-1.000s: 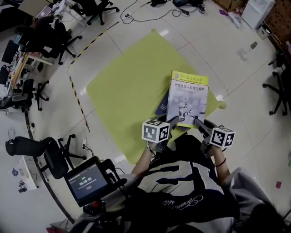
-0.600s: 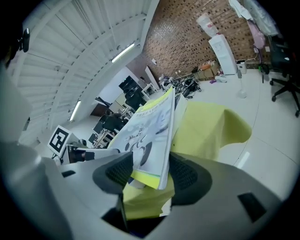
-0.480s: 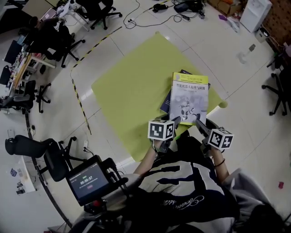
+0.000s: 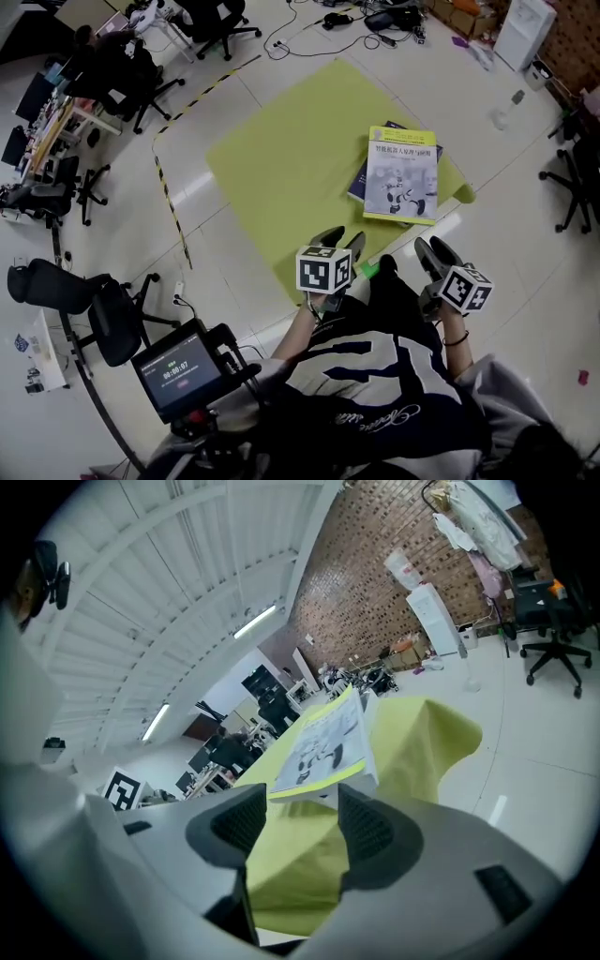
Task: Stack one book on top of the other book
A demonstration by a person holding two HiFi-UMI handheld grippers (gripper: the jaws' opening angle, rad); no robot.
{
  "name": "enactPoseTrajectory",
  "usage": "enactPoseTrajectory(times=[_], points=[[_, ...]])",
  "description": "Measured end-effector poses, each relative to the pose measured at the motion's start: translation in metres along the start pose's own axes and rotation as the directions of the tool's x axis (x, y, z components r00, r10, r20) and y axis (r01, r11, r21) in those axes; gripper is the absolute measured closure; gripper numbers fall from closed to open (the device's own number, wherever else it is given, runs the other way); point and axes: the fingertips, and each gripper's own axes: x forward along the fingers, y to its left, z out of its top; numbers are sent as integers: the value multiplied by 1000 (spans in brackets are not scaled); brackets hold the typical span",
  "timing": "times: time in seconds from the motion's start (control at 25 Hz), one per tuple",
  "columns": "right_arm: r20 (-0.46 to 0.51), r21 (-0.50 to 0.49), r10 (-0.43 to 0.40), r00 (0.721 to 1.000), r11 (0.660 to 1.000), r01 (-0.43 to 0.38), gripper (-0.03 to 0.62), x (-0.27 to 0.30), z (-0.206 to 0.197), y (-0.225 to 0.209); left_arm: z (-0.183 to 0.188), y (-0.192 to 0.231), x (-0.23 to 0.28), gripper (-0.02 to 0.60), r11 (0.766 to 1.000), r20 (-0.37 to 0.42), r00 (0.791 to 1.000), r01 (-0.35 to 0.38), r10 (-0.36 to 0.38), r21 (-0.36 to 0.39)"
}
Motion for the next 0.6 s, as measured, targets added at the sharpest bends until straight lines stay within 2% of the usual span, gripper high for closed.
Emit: enactPoseTrajectory(times=[0.12,0.24,0.4,0.52,0.6], points=[[21,-18,42,999,999,-42,367,-16,-19,30,-15,-12,-24,377,999,42,998,50,-50,1],[16,-56,88,996,995,-87,370,-33,-39,58,-30,-27,-44,379,988,80,988,136,-131,-68],[27,-96,136,990,986,-133,386,-51,-41,88,-27,-50,-66,379,962,138,966,238,-219,-136],[33,-137,156,987,979,-150,437,-61,-39,96,-24,-61,-81,385,961,169,961,244,-220,-134],[38,-153,167,985,975,-159,458,-68,-39,98,-25,-66,-90,428,964,187,961,231,-204,-132]])
